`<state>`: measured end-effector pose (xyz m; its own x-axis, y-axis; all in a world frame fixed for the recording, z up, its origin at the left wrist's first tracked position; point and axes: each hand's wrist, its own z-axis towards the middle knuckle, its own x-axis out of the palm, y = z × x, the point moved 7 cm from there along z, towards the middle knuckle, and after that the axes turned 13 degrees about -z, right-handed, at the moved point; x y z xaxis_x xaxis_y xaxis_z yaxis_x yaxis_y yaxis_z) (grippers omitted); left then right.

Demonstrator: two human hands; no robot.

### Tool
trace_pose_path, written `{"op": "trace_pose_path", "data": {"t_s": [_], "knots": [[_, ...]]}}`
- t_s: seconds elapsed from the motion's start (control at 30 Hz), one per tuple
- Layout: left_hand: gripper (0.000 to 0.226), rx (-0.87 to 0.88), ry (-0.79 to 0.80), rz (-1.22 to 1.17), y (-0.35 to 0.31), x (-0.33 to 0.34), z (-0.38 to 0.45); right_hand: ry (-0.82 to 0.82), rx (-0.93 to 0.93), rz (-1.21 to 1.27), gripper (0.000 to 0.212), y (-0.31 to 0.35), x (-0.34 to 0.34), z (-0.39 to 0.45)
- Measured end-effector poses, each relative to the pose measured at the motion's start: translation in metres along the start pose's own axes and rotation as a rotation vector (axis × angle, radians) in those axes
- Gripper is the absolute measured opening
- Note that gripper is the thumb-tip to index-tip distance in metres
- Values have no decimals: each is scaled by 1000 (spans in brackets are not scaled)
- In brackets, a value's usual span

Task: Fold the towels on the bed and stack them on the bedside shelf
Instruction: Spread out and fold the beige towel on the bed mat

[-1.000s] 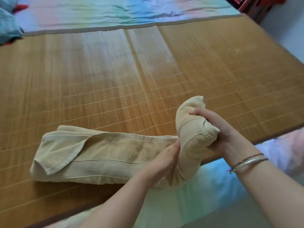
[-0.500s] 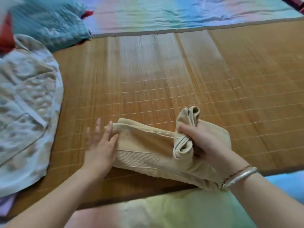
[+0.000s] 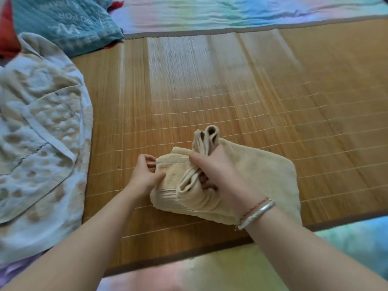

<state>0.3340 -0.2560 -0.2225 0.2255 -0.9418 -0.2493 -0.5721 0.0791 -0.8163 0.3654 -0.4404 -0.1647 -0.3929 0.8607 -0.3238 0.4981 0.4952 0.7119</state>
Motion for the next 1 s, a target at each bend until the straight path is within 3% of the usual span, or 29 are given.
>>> {"op": "trace_pose_path", "data": {"t_s": [0.1, 0.17, 0.2, 0.3, 0.37, 0.47, 0.57, 0.7, 0.8, 0.87, 1.0], "knots": [[28, -11, -6, -25, 4, -11, 5, 56, 39, -12, 64, 2, 33, 3], [18, -3, -34, -36, 2, -16, 9, 156, 77, 45, 51, -1, 49, 1], [30, 12, -46, -5, -2, -17, 11, 173, 72, 55, 38, -2, 51, 0], [80, 0, 1, 278, -7, -8, 15, -46, -37, -26, 12, -2, 19, -3], [80, -37, 72, 468, -4, 5, 13, -264, -158, -148, 9, -3, -16, -9], [48, -1, 100, 623, -8, 25, 4, -474, -295, -414, 10, -13, -56, -17], [31, -28, 35, 509, -13, 23, 6, -611, -312, -745, 15, -29, -77, -22], [29, -103, 2, 168, -10, -7, 26, -480, -113, -1030, 46, -56, -82, -17], [24, -159, -51, 149, -2, -18, 28, -374, -61, -1089, 63, -73, -64, -12], [28, -208, -46, 207, 10, -11, 23, -364, -36, -1132, 72, -87, -48, -10], [69, -301, -50, 81, 27, 7, 14, -365, -10, -1177, 76, -113, -38, -2]]}}
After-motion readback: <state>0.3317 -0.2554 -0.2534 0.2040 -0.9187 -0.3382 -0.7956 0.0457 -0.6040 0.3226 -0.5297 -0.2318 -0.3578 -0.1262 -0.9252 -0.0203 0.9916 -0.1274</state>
